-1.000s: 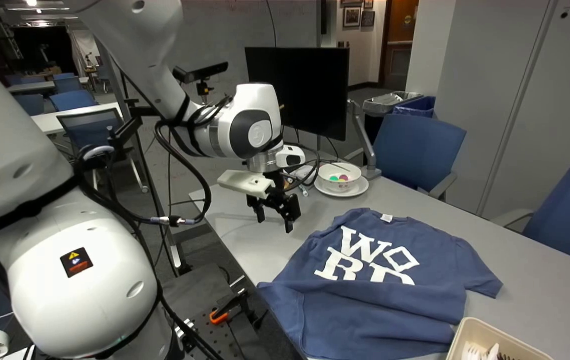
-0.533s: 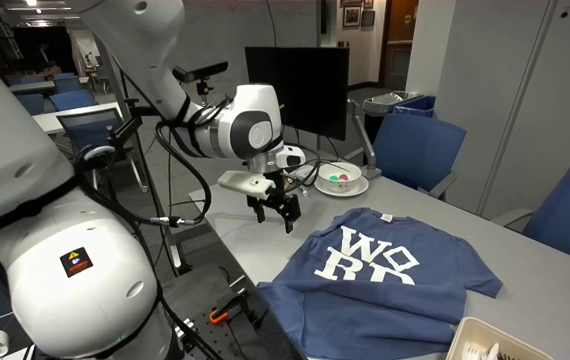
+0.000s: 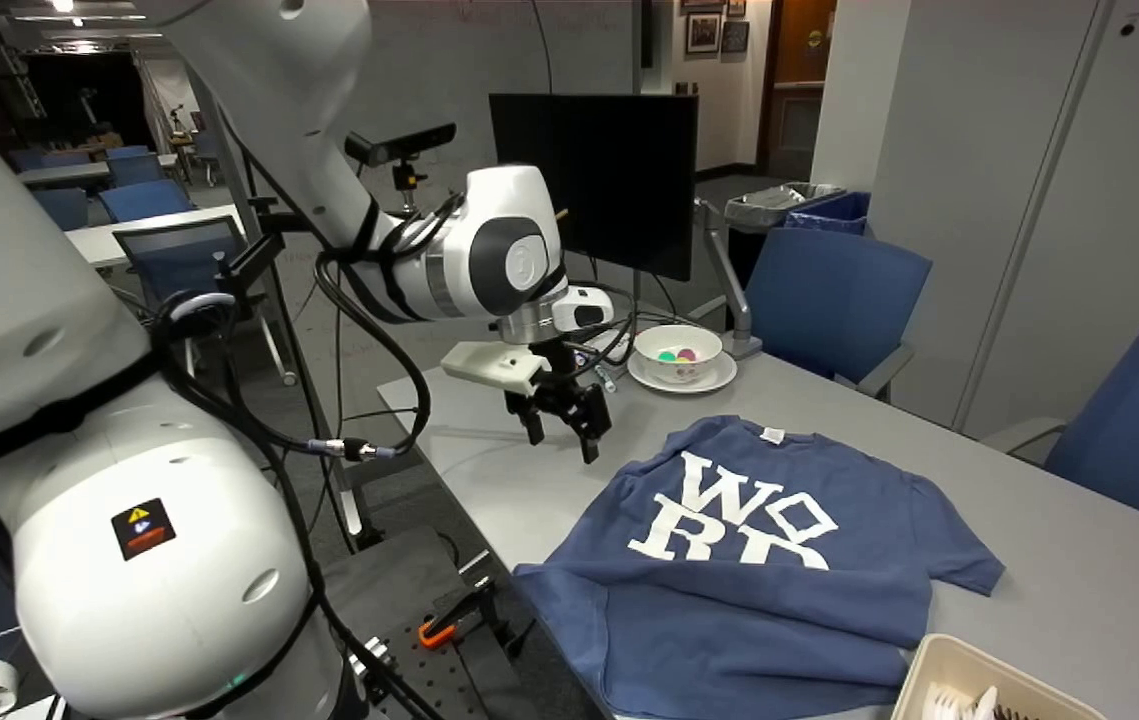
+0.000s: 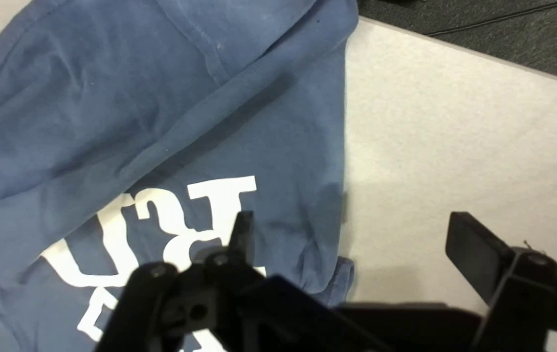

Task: Unfold the blue shirt

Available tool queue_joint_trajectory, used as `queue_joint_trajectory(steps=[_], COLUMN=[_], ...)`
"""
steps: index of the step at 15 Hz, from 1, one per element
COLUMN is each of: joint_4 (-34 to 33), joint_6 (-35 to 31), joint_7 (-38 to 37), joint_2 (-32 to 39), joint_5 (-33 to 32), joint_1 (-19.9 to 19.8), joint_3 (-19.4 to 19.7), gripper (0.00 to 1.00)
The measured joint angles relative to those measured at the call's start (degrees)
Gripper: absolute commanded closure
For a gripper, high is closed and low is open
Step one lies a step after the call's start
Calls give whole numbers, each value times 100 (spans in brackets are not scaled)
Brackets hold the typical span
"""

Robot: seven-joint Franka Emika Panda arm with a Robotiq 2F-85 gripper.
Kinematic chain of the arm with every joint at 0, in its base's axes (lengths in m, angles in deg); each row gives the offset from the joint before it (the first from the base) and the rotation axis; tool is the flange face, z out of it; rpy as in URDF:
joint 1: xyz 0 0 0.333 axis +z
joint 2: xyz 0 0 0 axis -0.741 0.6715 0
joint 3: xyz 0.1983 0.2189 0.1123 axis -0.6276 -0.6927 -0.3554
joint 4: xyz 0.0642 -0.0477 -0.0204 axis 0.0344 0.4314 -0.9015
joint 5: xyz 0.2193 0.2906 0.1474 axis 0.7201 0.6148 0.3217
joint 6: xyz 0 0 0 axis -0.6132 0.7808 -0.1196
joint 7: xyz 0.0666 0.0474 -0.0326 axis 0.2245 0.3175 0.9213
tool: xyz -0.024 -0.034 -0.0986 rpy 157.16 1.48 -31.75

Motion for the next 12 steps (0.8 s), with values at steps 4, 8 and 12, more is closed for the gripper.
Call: queue_joint_trajectory(steps=[4, 8, 12], joint_4=[-38, -59, -85], joint_6=[-26, -27, -27], joint_7=[-653, -1475, -2532], joint_2=[0, -10, -25], joint_5=[-658, -1606, -2675], joint_1=[-201, -456, -674], joint_3=[-151, -331, -473], gripper=[0, 0, 0])
